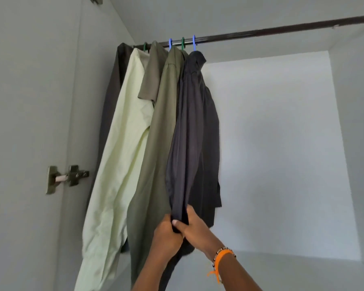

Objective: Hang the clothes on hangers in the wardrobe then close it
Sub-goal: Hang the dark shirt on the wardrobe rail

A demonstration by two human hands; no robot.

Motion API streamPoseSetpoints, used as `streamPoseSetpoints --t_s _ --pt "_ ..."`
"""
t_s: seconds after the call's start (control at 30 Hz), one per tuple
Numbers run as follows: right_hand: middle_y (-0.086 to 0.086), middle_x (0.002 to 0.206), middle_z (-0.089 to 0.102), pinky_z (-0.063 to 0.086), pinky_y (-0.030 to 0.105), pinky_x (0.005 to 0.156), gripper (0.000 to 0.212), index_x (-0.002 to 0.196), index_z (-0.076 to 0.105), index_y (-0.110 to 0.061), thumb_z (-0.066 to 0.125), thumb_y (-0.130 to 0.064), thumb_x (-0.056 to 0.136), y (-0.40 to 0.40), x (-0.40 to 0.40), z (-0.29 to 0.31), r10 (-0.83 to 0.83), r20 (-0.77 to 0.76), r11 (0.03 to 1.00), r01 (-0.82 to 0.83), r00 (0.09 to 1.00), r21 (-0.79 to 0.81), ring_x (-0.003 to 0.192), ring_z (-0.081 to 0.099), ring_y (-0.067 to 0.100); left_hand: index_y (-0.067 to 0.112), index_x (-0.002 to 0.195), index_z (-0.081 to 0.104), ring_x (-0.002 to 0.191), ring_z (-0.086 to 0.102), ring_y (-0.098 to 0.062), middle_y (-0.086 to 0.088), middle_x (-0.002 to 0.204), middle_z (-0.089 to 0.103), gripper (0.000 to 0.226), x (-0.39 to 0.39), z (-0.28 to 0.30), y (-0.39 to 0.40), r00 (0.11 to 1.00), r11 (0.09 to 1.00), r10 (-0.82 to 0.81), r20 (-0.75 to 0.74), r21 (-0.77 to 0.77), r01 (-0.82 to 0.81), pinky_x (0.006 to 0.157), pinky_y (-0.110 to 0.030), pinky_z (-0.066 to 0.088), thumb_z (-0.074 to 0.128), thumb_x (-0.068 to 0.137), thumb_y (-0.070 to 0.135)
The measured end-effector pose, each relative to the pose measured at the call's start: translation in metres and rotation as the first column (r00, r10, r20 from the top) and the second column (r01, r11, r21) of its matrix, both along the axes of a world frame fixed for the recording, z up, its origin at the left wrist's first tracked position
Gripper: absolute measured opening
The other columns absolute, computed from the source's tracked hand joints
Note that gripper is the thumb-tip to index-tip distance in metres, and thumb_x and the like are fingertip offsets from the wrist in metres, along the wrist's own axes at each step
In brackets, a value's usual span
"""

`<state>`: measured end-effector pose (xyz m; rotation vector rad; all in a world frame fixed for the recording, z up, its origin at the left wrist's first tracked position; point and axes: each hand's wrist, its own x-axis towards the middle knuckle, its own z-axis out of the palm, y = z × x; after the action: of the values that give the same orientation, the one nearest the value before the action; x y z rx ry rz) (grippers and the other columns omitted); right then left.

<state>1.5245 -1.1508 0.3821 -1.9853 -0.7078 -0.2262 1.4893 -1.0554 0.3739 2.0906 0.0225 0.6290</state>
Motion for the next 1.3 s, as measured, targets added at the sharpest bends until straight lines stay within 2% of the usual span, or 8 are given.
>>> streamPoseSetpoints --t_s 0.13,0.27,0.43,0.53,0.73,0.87,1.1,1.3 --pt "0.001 0.133 0.038 0.039 0.036 0.106 0.055 0.139 0.036 -0.016 0.059 -0.019 0.09 -0.006 -0.048 -0.018 -0.183 0.077 0.975 0.171 0.98 0.144 0.122 0.044 0.018 0.016 0.111 0.054 0.083 0.057 -0.005 0.01 0.09 0.061 0.029 -0.051 -0.01 -0.001 1.0 0.983 -0.006 0.029 -0.183 0.011 0.063 -0.014 0.041 0.06 0.086 0.003" --pt "-0.004 0.113 0.039 0.043 0.032 0.095 0.035 0.123 0.047 -0.015 0.057 -0.011 0.089 -0.016 -0.106 -0.018 -0.28 0.168 0.936 0.23 0.945 0.267 0.103 0.05 0.016 0.011 0.11 0.057 0.095 0.06 -0.014 -0.002 0.105 0.066 0.024 -0.1 -0.007 -0.007 0.999 0.939 0.007 0.04 -0.343 0.007 0.084 -0.027 0.046 0.058 0.088 0.003" --pt "0.002 0.103 0.056 0.04 0.007 0.073 0.016 0.1 0.06 -0.015 0.053 -0.005 0.089 -0.022 -0.192 -0.028 -0.102 0.136 0.96 0.061 0.986 0.275 0.084 0.052 0.004 0.014 0.117 0.057 0.099 0.058 -0.017 -0.002 0.098 0.061 0.029 -0.19 -0.01 -0.018 0.997 0.911 0.038 0.07 -0.412 -0.006 0.095 -0.033 0.047 0.056 0.09 0.005" --pt "0.002 0.098 0.06 0.043 0.012 0.069 0.013 0.096 0.061 -0.015 0.052 -0.007 0.091 -0.023 -0.25 -0.043 0.038 0.068 0.938 -0.059 0.997 0.343 0.08 0.055 0.006 0.014 0.108 0.061 0.099 0.059 -0.016 -0.005 0.101 0.064 0.022 -0.25 -0.026 -0.025 0.991 0.886 0.092 0.098 -0.463 -0.036 0.087 -0.028 0.047 0.055 0.09 0.003" --pt "0.0 0.096 0.064 0.051 0.033 0.086 0.014 0.094 0.061 -0.017 0.051 -0.007 0.091 -0.021 -0.382 -0.098 0.313 -0.137 0.881 -0.234 0.94 0.41 0.094 0.062 0.018 0.007 0.108 0.064 0.09 0.066 -0.015 -0.009 0.101 0.07 0.021 -0.401 -0.091 -0.048 0.951 0.77 0.301 0.074 -0.607 -0.196 0.072 -0.02 0.052 0.052 0.092 0.004" --pt "-0.002 0.093 0.062 0.05 0.028 0.081 0.017 0.093 0.061 -0.018 0.05 -0.006 0.09 -0.014 -0.473 -0.137 0.451 -0.241 0.846 -0.325 0.86 0.422 0.093 0.062 0.018 0.005 0.108 0.065 0.094 0.064 -0.016 -0.011 0.101 0.069 0.02 -0.504 -0.135 -0.054 0.899 0.654 0.437 -0.014 -0.681 -0.329 0.089 -0.032 0.05 0.052 0.093 0.007" --pt "0.006 0.095 0.066 0.053 0.033 0.081 0.02 0.086 0.062 -0.02 0.051 -0.004 0.089 0.016 -0.644 -0.191 0.664 -0.409 0.746 -0.524 0.625 0.411 0.089 0.063 0.019 0.012 0.083 0.068 0.085 0.064 -0.02 -0.009 0.084 0.069 0.024 -0.686 -0.188 -0.051 0.736 0.459 0.665 -0.127 -0.708 -0.537 0.091 -0.043 0.05 0.049 0.094 0.003" --pt "0.007 0.086 0.066 0.051 0.034 0.072 0.024 0.08 0.062 -0.017 0.049 0.001 0.088 0.058 -0.799 -0.23 0.781 -0.495 0.592 -0.702 0.381 0.395 0.081 0.061 0.018 0.007 0.088 0.065 0.061 0.065 -0.005 -0.007 0.077 0.067 0.022 -0.85 -0.22 -0.029 0.54 0.245 0.822 -0.18 -0.744 -0.622 0.065 -0.023 0.054 0.046 0.095 0.0"
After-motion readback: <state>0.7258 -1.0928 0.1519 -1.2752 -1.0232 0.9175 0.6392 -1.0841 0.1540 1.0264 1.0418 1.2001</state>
